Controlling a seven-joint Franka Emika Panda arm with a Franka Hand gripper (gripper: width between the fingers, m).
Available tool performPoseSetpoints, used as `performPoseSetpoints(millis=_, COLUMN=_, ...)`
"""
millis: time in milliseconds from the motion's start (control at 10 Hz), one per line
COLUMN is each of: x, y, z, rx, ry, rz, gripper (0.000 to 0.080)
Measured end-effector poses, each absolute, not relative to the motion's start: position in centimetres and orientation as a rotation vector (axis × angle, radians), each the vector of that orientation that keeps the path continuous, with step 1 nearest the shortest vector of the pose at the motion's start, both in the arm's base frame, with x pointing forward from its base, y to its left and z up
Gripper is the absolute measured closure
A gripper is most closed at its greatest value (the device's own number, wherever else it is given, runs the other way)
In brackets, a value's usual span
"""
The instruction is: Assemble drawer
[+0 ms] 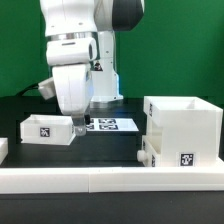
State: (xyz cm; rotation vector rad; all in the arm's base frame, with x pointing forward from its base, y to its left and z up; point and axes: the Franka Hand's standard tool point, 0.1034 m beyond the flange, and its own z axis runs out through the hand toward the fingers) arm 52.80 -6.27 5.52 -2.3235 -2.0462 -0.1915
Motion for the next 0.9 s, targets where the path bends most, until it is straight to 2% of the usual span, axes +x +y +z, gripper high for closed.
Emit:
performPoseSetpoints(millis=300, x=53.0, y=-6.2, z=5.3, rx=-2.36, ry=-1.993, rz=-0.191, gripper=0.015)
performPoseSetpoints(millis=700, x=52.9, y=-6.5, z=5.3, rx=-2.593, ry=-1.657, rz=-0.192, gripper=0.015)
performPoseSetpoints(millis=900, x=50.7, y=-7.7, z=5.5, rx=-2.781, ry=-1.343, rz=-0.219, gripper=0.015)
